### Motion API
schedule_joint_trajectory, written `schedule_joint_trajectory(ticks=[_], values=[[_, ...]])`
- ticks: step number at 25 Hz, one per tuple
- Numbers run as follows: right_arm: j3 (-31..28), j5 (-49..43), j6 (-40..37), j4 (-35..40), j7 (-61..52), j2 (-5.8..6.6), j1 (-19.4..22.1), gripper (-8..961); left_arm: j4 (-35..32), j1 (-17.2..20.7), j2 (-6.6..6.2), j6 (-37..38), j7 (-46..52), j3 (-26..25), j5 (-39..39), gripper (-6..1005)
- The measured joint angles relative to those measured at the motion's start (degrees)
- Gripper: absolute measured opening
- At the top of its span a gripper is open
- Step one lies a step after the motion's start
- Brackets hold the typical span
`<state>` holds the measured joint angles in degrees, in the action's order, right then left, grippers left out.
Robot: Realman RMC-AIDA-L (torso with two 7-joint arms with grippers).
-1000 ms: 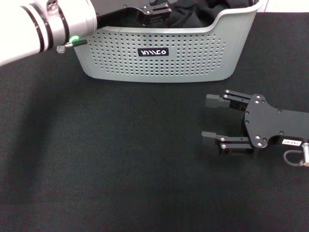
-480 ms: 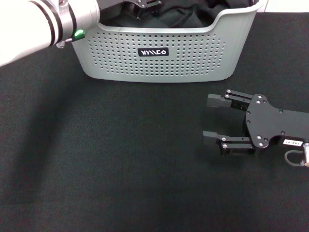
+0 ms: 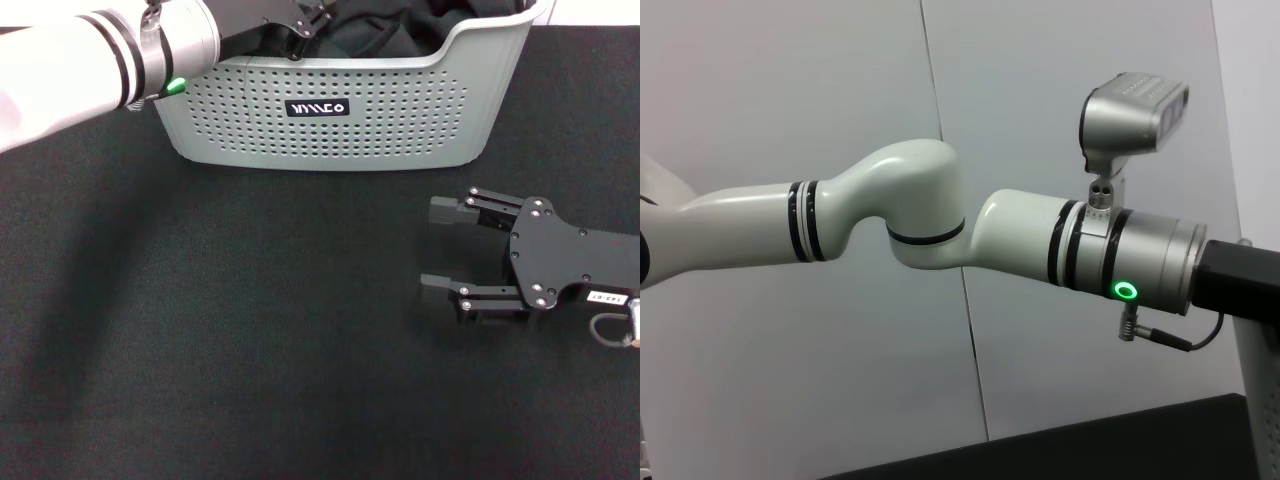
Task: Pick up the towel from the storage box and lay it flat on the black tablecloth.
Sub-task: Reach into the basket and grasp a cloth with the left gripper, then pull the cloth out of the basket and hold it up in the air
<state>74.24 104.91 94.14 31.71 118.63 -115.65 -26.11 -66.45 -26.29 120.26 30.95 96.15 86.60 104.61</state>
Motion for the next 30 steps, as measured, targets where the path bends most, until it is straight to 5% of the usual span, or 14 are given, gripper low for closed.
schedule_joint_trajectory(ticks=[5,16,21,24,30], values=[[-0.03,0.04,0.35,-0.43,0.05,-0.01,0.02,824,-0.19,-0.01,0.07,-1.52,0.01,0.21,-0.35,300],[-0.12,0.04,0.95,-0.56,0.25,0.01,0.00,824,-1.19,0.08,0.05,-3.00,0.02,3.41,1.38,68],[-0.29,0.03,1.14,-0.55,0.52,0.08,0.52,824,-8.35,4.77,-0.09,-2.11,0.01,3.75,-6.27,15],[-0.46,0.03,1.46,-0.55,0.91,0.08,1.04,824,-13.58,8.80,-0.27,0.89,-0.86,2.84,-13.48,3],[-0.65,2.29,2.00,-0.49,2.63,0.22,1.94,823,-18.73,14.62,-0.34,20.18,-4.05,-5.34,-27.72,3]])
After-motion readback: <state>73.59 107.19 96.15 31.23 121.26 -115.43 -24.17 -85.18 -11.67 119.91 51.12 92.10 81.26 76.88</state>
